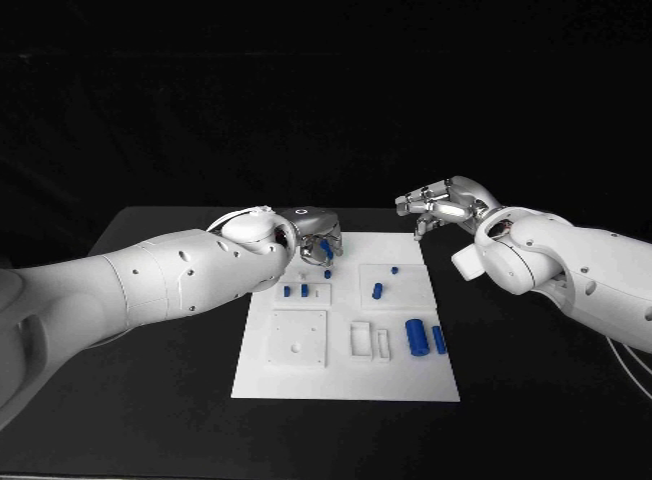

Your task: Assemble the parts on the task board

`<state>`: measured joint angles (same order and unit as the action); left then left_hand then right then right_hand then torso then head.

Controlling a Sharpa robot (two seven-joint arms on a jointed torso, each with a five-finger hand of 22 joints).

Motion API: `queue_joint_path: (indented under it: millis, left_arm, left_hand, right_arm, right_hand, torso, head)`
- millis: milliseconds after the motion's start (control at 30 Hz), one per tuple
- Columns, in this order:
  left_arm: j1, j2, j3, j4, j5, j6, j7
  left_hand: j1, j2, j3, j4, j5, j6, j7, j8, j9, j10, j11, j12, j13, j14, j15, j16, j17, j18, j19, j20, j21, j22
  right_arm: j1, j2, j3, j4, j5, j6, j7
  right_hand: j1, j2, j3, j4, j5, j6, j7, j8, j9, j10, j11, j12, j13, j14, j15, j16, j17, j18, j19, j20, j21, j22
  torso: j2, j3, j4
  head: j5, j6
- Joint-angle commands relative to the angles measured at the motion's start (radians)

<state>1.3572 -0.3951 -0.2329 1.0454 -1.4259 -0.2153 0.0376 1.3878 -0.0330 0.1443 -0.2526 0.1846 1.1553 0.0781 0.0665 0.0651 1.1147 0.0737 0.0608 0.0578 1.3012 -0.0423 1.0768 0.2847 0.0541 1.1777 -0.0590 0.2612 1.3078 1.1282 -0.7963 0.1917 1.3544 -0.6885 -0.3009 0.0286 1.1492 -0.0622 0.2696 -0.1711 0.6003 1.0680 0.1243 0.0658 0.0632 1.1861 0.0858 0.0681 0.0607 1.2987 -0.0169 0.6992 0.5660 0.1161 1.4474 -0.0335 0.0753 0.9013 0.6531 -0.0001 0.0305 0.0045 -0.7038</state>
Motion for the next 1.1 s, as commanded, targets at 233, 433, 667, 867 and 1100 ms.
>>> queue_joint_path:
  millis: [233,433,667,867,1100]
  left_arm:
    - [-0.01,0.009,-0.001,-0.012,-0.056,0.096,0.008]
    - [-0.016,0.014,-0.001,-0.024,-0.057,0.095,0.008]
    - [-0.022,0.017,-0.001,-0.036,-0.057,0.079,0.01]
    - [-0.027,0.021,-0.001,-0.046,-0.057,0.067,0.012]
    - [-0.034,0.026,-0.001,-0.056,-0.057,0.065,0.014]
  left_hand:
    - [-0.018,0.012,-0.007,-0.008,0.001,-0.022,-0.003,-0.005,-0.001,-0.011,-0.002,-0.004,-0.001,0.003,-0.002,0.018,-0.009,0.005,-0.008,-0.001,0.017,0.022]
    - [-0.015,0.014,-0.009,-0.01,0.006,-0.046,-0.001,-0.005,-0.002,-0.015,-0.001,-0.004,-0.001,0.01,-0.002,0.026,-0.011,0.005,-0.004,-0.003,0.019,0.022]
    - [-0.009,0.021,0.001,-0.015,0.008,-0.071,0.004,-0.005,-0.003,-0.015,-0.005,-0.004,-0.001,0.02,-0.006,0.031,-0.014,0.008,-0.001,-0.005,0.029,0.023]
    - [-0.008,0.026,0.025,-0.02,0.01,-0.075,0.004,-0.005,-0.003,-0.006,-0.01,-0.004,-0.001,0.039,-0.011,0.028,-0.018,0.012,0.0,-0.009,0.053,0.024]
    - [-0.016,0.031,0.055,-0.018,0.008,-0.064,0.002,-0.005,-0.003,0.013,-0.014,-0.004,-0.001,0.053,-0.014,0.039,-0.011,0.014,-0.001,-0.012,0.085,0.024]
  right_arm:
    - [0.0,-0.001,0.004,0.007,-0.026,-0.017,0.024]
    - [0.0,-0.001,0.007,0.013,-0.026,-0.019,0.025]
    - [0.0,-0.002,0.009,0.019,-0.026,-0.02,0.025]
    - [0.0,-0.004,0.01,0.023,-0.026,-0.021,0.025]
    - [0.0,-0.005,0.011,0.027,-0.026,-0.021,0.026]
  right_hand:
    - [-0.007,-0.006,-0.003,0.003,0.004,-0.005,0.007,-0.004,-0.001,-0.013,0.001,-0.005,-0.001,-0.002,0.009,0.009,-0.007,0.02,0.005,0.005,0.003,-0.004]
    - [-0.004,-0.004,-0.007,0.005,0.004,-0.004,0.006,-0.004,-0.001,-0.015,0.001,-0.005,-0.001,-0.004,0.01,0.015,-0.014,0.022,0.006,0.007,0.004,-0.006]
    - [-0.004,-0.005,-0.008,0.005,0.005,-0.004,0.006,-0.004,-0.001,-0.017,0.002,-0.005,-0.001,-0.004,0.01,0.017,-0.016,0.022,0.006,0.007,0.004,-0.007]
    - [-0.004,-0.005,-0.009,0.005,0.006,-0.002,0.006,-0.004,-0.001,-0.018,0.002,-0.005,-0.001,-0.005,0.01,0.018,-0.018,0.022,0.006,0.007,0.004,-0.008]
    - [-0.003,-0.005,-0.009,0.005,0.007,0.0,0.006,-0.004,-0.001,-0.019,0.002,-0.005,-0.001,-0.006,0.011,0.019,-0.02,0.022,0.005,0.007,0.004,-0.009]
  torso:
    - [0.0,-0.0018,0.0012]
    - [0.0,-0.0015,0.0009]
    - [0.001,-0.0019,0.0011]
    - [0.001,-0.0014,0.0002]
    - [0.001,-0.0007,0.0009]
  head:
    - [-0.005,-0.005]
    - [-0.004,-0.007]
    - [-0.008,-0.007]
    - [-0.009,-0.009]
    - [-0.013,-0.012]
